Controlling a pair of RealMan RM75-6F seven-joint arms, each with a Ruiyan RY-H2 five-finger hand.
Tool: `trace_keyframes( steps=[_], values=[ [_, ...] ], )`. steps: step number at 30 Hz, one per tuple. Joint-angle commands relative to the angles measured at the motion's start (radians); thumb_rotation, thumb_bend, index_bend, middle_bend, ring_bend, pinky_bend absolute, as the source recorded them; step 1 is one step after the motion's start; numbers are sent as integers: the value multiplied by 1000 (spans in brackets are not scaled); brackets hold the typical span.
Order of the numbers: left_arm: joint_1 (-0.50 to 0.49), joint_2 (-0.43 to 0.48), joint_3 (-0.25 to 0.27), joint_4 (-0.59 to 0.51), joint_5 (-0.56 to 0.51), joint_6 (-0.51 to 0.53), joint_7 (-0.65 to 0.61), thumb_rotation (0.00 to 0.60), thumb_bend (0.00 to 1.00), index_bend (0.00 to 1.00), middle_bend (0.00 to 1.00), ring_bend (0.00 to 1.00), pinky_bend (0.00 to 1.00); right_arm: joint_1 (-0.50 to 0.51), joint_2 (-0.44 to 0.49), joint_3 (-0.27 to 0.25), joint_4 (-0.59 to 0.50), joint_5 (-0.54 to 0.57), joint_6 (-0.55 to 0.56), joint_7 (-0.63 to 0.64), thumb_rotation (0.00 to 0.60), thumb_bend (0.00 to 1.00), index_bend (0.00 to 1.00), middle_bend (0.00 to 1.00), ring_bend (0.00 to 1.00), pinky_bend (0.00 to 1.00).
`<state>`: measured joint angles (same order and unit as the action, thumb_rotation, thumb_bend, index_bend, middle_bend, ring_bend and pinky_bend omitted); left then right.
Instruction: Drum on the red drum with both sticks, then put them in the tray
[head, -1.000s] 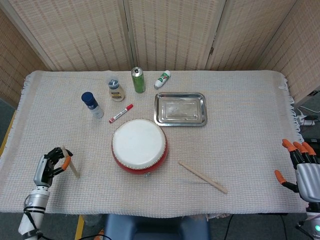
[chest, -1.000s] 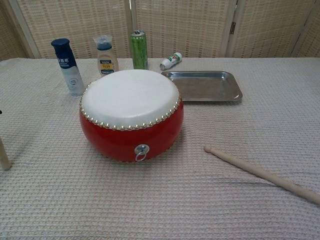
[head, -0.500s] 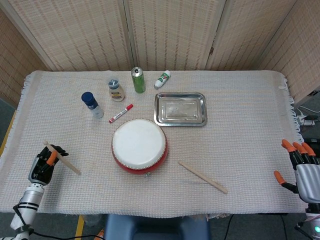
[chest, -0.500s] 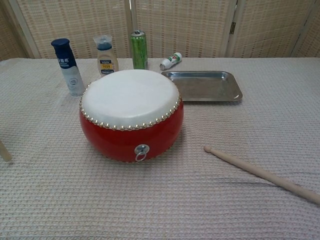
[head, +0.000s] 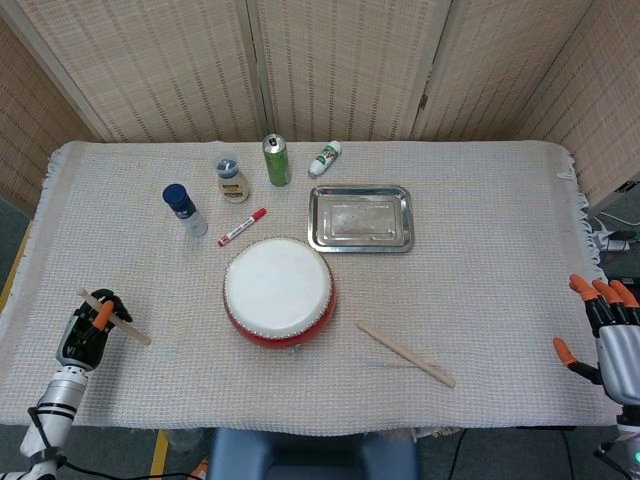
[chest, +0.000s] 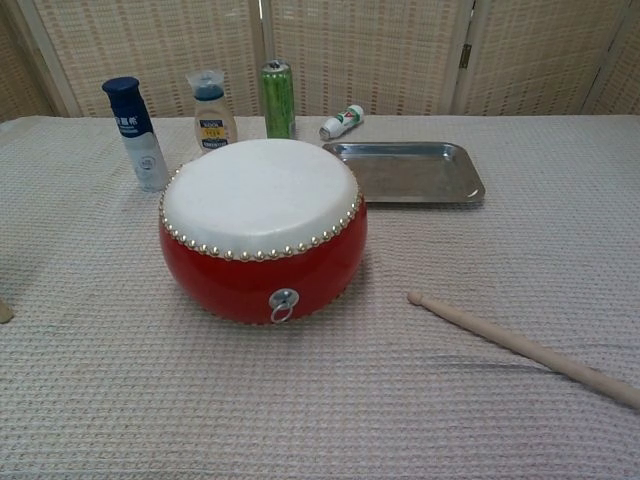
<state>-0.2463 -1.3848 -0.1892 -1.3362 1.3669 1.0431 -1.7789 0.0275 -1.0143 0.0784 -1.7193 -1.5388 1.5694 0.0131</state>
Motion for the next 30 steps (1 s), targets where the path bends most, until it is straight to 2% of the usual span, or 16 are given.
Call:
trace_keyframes(
  steps=[1,6,11,15,20,24,30],
  values=[
    [2,-8,4,-18,-20,4,89,600,416,526,589,573,588,0,14,9,-13,-2,10,-11,600,219,75,174,19,70],
    [3,-30,3,-26,-43,15,211,596,398,580,629,608,608,7,32,16,-33,-11,12,-33,600,219,75,174,19,70],
    [-1,-67,2,-24,-77,24,373,570,379,606,660,635,624,11,34,14,-39,-11,2,-30,600,219,75,174,19,70],
    [-2,-93,-12,-30,-121,19,455,550,364,627,679,648,630,12,30,11,-36,-9,-2,-24,600,219,75,174,19,70],
    [-7,-117,-28,-22,-157,-5,505,520,352,650,705,675,642,10,27,9,-33,-5,-2,-19,600,220,75,174,19,70],
    [-8,-130,-38,-10,-167,-18,517,463,338,668,733,705,655,7,24,9,-30,-3,1,-14,600,219,75,174,19,70],
    [-5,-145,-38,12,-153,-23,535,454,337,721,775,748,676,6,24,10,-27,-1,5,-11,600,219,75,174,19,70]
  ],
)
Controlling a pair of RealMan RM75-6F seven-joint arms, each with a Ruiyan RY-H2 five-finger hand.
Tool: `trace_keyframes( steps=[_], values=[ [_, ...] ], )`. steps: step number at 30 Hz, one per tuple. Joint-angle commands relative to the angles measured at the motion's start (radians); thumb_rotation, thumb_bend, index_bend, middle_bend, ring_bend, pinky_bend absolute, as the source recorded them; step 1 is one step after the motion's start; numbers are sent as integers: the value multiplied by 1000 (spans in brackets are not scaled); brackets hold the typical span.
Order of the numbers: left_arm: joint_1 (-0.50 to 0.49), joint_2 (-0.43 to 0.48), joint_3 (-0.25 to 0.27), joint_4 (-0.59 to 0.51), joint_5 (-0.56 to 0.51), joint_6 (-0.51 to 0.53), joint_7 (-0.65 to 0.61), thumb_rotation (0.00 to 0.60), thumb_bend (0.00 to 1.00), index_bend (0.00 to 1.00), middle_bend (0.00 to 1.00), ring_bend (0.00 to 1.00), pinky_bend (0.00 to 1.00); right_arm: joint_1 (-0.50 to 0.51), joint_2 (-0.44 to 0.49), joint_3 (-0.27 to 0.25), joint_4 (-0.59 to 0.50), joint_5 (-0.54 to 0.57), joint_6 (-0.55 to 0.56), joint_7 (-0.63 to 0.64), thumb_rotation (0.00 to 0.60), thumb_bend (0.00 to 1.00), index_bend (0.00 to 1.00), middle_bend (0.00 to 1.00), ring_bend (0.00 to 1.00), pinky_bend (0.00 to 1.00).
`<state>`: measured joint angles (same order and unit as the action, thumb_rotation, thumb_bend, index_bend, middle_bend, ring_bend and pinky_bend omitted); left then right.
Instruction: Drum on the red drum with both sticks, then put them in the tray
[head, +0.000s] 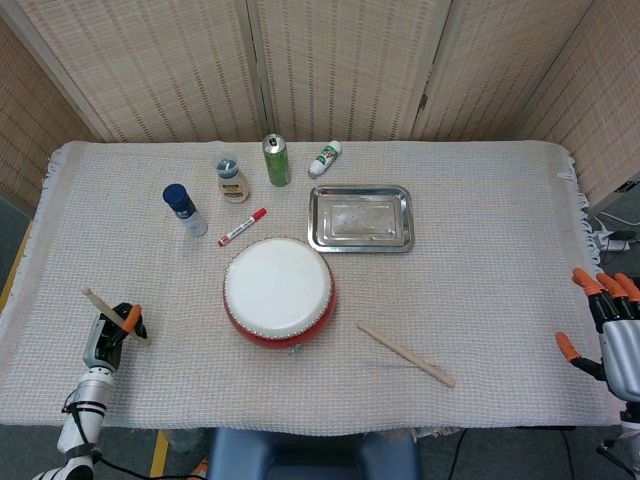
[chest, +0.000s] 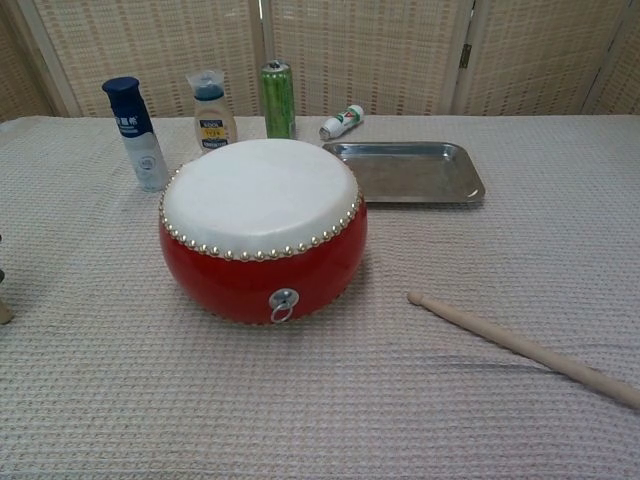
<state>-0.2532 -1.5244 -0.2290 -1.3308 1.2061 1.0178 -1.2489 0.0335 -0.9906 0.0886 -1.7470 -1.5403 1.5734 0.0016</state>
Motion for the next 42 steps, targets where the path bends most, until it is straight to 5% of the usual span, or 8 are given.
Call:
trace_keyframes(
  steps=[1,13,42],
  values=[
    [3,-7,3,9,12,1,6,455,336,729,777,750,677,-1,0,0,1,0,1,2,600,219,75,174,19,70],
    [10,-34,24,49,55,-9,-6,525,339,783,799,768,695,-4,1,-3,2,-9,9,9,600,220,75,174,19,70],
    [-17,-35,-17,48,3,-98,53,571,342,804,821,789,762,-12,2,-1,4,-1,16,23,600,220,75,174,19,70]
  ],
)
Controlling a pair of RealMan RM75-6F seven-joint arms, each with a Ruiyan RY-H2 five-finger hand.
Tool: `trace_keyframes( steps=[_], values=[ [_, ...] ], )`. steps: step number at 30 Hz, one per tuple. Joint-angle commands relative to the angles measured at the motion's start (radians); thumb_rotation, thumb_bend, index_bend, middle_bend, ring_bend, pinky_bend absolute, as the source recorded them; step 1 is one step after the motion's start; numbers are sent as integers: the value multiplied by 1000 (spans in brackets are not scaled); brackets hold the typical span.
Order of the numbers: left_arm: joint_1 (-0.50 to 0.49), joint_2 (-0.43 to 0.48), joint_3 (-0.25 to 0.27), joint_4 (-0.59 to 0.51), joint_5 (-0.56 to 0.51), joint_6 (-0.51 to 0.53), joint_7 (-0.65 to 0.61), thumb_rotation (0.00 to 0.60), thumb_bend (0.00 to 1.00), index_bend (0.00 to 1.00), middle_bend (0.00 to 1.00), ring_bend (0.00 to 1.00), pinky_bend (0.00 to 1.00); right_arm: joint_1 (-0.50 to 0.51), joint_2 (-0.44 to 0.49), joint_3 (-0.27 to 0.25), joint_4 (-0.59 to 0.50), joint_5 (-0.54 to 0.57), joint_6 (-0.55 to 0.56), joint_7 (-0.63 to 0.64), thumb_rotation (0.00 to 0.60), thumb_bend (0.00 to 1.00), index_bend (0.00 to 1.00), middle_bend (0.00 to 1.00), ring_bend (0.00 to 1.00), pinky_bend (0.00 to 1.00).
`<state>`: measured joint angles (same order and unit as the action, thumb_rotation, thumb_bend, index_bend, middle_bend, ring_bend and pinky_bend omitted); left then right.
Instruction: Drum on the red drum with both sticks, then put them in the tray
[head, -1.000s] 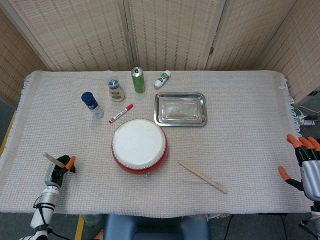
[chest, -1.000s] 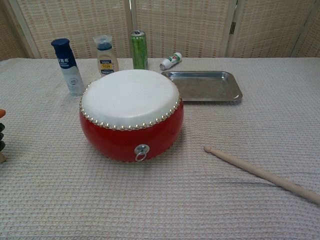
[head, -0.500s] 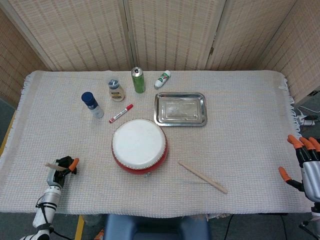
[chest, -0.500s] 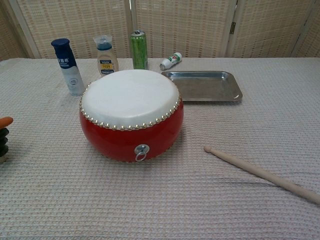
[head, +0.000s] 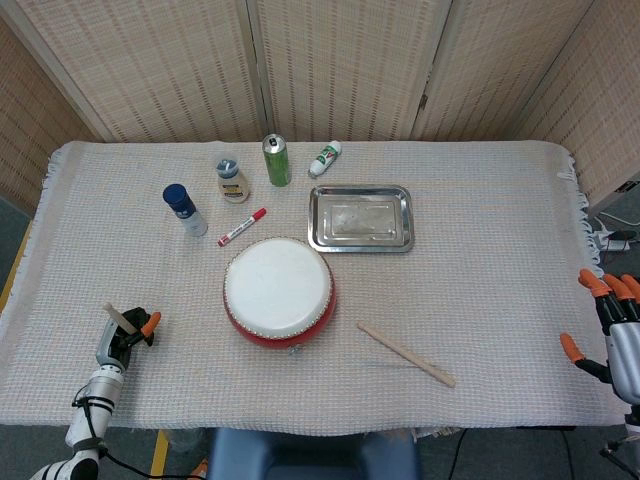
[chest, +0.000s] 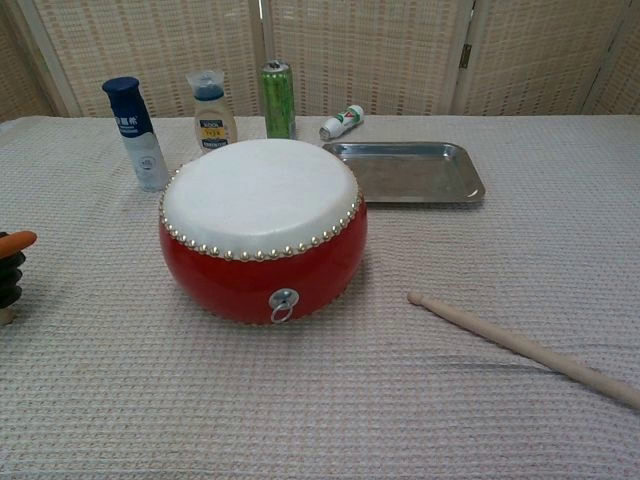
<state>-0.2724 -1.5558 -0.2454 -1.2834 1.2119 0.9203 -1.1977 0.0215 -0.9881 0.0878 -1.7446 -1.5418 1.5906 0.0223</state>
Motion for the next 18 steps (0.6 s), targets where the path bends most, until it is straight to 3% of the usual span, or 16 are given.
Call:
trace_keyframes(
  steps=[1,18],
  values=[
    [3,-6,0,1,-5,-1,3,576,342,805,822,790,762,1,0,0,2,1,-2,4,600,220,75,174,19,70],
    [23,-37,-2,33,15,15,-36,600,345,868,886,850,827,-4,1,3,-4,-7,13,-5,600,219,75,174,19,70]
  ],
)
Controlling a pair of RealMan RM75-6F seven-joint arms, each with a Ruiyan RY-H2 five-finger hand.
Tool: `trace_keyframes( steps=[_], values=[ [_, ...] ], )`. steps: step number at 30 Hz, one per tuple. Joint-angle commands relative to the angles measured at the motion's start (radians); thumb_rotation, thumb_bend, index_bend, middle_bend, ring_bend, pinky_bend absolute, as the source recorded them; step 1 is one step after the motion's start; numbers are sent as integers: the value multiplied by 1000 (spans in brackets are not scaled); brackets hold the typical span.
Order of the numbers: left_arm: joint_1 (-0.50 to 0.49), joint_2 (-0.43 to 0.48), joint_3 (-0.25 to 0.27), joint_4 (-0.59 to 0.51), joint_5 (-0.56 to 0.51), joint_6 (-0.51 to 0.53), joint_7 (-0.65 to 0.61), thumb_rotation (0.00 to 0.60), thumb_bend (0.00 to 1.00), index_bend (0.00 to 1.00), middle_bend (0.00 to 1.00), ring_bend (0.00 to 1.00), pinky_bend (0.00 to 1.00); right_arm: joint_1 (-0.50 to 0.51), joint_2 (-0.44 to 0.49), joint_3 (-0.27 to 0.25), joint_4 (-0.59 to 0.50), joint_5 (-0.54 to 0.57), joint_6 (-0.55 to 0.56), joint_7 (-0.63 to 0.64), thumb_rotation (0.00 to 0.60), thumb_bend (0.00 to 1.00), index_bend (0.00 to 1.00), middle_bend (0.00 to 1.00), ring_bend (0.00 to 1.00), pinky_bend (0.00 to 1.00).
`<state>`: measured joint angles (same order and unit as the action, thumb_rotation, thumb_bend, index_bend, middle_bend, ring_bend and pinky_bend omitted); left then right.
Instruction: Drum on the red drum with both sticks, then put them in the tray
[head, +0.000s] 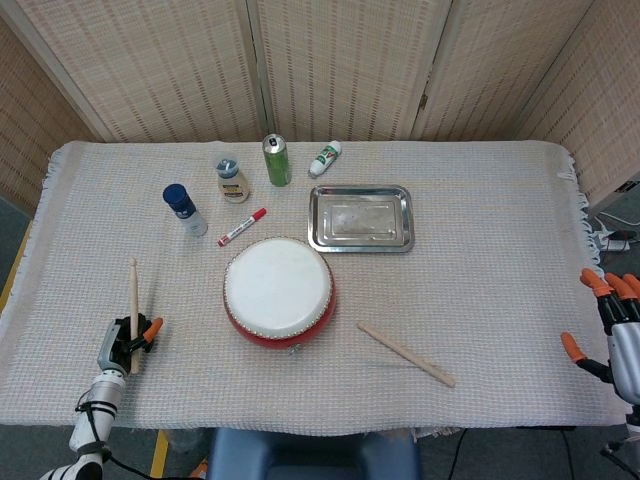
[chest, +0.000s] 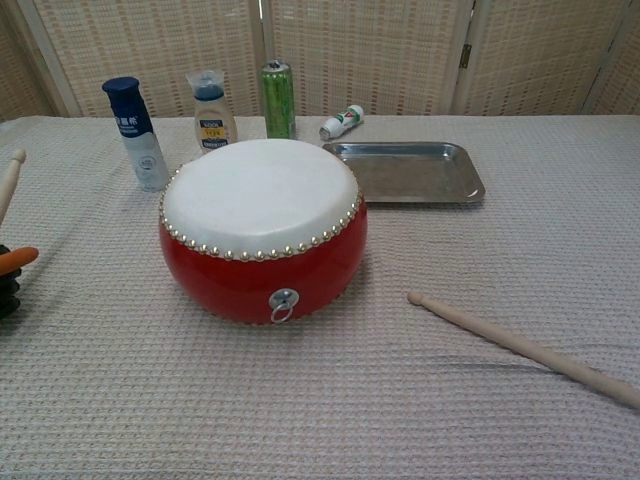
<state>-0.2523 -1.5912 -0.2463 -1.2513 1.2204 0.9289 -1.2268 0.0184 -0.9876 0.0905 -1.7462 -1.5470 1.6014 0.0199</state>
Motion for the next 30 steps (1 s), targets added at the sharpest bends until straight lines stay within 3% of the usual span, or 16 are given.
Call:
trace_keyframes(
  steps=[1,11,16,22,30],
  values=[
    [4,-1,0,1,11,9,-8,600,345,867,886,850,827,-1,1,0,-4,-3,3,-4,600,219,75,174,19,70],
    [28,-10,-24,-13,9,73,-22,600,346,874,896,856,807,-1,3,-1,-13,-7,3,-14,600,219,75,174,19,70],
    [50,-22,-53,-33,3,158,-3,600,357,918,940,897,859,-2,4,-1,-16,-10,5,-16,600,219,75,174,19,70],
    [42,5,-11,-21,58,170,108,600,361,929,947,909,904,-2,2,-2,-13,-11,4,-11,600,219,75,174,19,70],
    [44,-9,-8,-14,48,193,165,600,361,953,977,931,934,-2,1,-3,-9,-13,4,-5,600,219,75,174,19,70]
  ],
)
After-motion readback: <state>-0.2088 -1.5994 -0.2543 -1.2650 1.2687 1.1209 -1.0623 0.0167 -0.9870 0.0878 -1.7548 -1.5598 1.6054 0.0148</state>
